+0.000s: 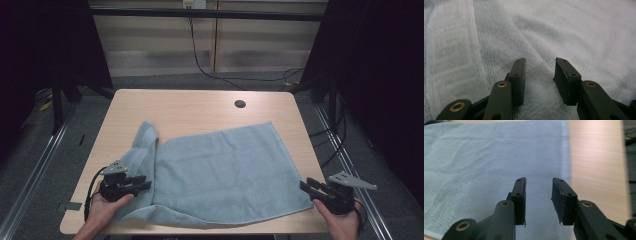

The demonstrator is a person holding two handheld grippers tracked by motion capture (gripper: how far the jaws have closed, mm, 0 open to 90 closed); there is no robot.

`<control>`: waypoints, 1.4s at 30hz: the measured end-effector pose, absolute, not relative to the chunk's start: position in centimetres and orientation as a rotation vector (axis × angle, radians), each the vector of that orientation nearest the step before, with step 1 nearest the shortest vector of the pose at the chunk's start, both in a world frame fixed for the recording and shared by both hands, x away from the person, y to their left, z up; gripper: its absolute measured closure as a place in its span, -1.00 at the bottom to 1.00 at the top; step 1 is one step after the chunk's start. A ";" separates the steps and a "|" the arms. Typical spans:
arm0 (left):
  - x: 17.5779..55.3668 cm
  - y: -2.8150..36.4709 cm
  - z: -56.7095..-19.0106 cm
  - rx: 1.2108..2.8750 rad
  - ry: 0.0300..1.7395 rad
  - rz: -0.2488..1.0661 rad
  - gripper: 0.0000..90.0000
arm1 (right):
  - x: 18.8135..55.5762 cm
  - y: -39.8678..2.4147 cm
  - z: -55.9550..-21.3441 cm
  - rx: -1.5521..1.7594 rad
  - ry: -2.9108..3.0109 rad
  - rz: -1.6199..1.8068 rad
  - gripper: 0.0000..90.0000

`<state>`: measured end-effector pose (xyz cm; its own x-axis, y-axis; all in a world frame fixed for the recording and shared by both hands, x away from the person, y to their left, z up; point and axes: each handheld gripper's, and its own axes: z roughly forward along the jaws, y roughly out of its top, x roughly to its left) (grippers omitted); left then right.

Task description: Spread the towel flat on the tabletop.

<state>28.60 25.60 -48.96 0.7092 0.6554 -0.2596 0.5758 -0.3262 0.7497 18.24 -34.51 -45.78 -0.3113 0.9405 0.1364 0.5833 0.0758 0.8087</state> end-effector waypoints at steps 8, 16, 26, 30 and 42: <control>31.1 25.8 -46.7 1.964 0.920 0.140 0.23 | 23.4 -26.5 -46.1 1.382 2.151 1.206 0.07; 33.9 26.6 -48.1 1.974 1.001 0.172 -0.18 | 25.3 -18.0 -48.6 1.234 2.442 1.129 -0.16; 32.7 25.2 -49.6 2.106 0.949 0.302 0.29 | 25.6 -17.6 -50.0 1.161 2.400 1.002 0.08; 31.4 25.1 -49.9 2.081 0.915 0.257 0.26 | 27.7 -18.7 -50.2 1.203 2.368 1.006 0.08; 28.8 23.2 -49.6 2.058 0.904 0.121 0.12 | 36.3 -19.2 -50.6 1.333 2.287 1.044 -0.03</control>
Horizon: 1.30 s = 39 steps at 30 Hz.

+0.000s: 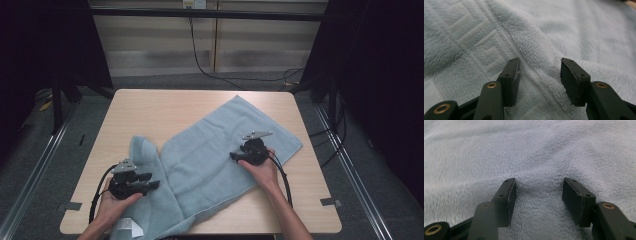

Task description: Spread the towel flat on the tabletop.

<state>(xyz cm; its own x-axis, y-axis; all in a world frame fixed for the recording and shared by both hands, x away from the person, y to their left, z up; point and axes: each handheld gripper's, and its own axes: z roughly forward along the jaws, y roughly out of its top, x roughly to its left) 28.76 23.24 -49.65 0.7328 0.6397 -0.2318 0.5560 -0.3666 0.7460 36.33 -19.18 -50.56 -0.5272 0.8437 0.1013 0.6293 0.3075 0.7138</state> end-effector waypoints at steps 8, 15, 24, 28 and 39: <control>26.7 21.1 -49.1 2.112 0.757 0.068 0.63 | 40.0 -17.3 -50.9 1.331 2.257 1.058 -0.10; 25.7 19.7 -49.0 2.107 0.703 -0.022 0.86 | 42.0 -15.7 -51.1 1.314 2.285 1.131 -0.10; 25.8 20.6 -47.8 2.036 0.698 -0.007 0.69 | 40.6 -15.8 -49.1 1.237 2.320 1.155 -0.15; 25.8 21.1 -46.9 2.004 0.668 -0.002 0.90 | 38.5 -15.9 -47.4 1.194 2.313 1.235 -0.16; 31.0 23.4 -45.8 1.957 0.819 0.119 0.43 | 30.5 -15.8 -46.2 1.083 2.436 1.273 -0.16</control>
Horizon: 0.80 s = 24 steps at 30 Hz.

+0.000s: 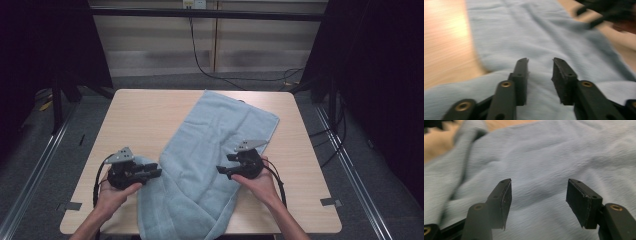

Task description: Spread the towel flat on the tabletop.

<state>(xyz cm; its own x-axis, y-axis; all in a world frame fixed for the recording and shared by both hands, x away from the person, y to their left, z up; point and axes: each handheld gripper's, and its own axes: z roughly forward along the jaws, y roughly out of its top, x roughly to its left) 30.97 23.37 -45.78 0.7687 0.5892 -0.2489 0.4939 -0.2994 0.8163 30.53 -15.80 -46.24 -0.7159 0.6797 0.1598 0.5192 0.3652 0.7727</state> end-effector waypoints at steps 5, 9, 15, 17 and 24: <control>33.2 25.4 -46.6 1.928 0.891 0.163 0.15 | 26.7 -14.0 -46.2 1.013 2.522 1.376 -0.10; 33.9 26.5 -47.5 1.965 0.925 0.182 -0.05 | 24.4 -11.6 -46.9 0.952 2.629 1.449 -0.03; 33.9 26.2 -49.4 2.057 0.950 0.151 0.00 | 23.1 -8.5 -48.8 0.848 2.783 1.397 0.12; 33.4 26.0 -49.8 2.115 0.923 0.160 0.47 | 23.0 -8.2 -49.0 0.814 2.809 1.395 0.49; 30.2 26.8 -47.7 2.044 0.830 0.109 1.00 | 22.9 -10.8 -46.5 0.832 2.681 1.454 0.90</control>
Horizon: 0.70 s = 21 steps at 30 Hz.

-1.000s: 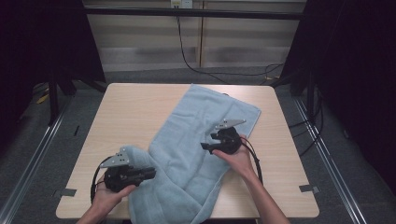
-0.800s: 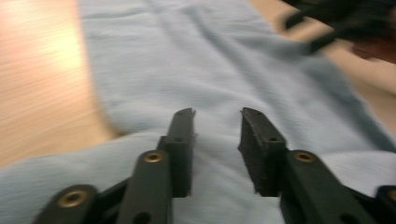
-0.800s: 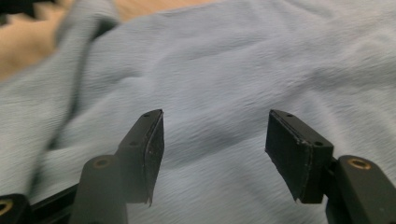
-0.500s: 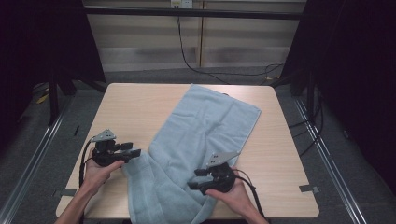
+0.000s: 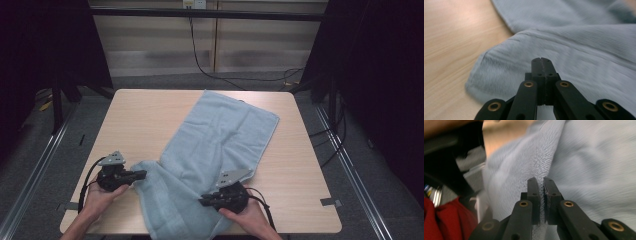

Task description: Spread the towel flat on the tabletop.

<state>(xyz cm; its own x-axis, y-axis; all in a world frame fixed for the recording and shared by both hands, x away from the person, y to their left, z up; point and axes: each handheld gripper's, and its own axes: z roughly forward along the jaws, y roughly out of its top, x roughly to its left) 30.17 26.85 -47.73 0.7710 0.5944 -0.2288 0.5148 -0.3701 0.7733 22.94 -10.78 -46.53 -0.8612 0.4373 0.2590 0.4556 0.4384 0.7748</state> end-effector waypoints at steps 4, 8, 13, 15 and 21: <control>28.5 27.2 -46.3 1.997 0.784 0.144 0.99 | 23.0 -13.5 -44.6 -0.866 -2.644 -1.527 0.90; 30.8 26.2 -46.8 2.005 0.839 0.154 0.24 | 22.9 -15.1 -44.3 -0.898 -2.653 -1.518 0.90; 34.0 24.3 -48.7 2.065 0.819 0.114 -0.13 | 23.2 -15.9 -45.1 -0.932 -2.659 -1.492 0.89; 34.6 23.9 -49.4 2.072 0.819 0.053 -0.19 | 23.5 -16.0 -45.2 -0.943 -2.663 -1.475 0.89; 33.1 23.0 -49.0 2.129 0.738 0.035 0.87 | 24.2 -16.8 -45.3 -0.995 -2.652 -1.483 0.87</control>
<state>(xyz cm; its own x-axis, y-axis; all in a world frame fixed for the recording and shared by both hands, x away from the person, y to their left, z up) 33.12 23.02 -49.04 0.8247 0.5168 -0.2297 0.4924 -0.4562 0.7412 24.25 -16.79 -45.28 -0.8049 0.5416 0.2423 0.4900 0.3765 0.7862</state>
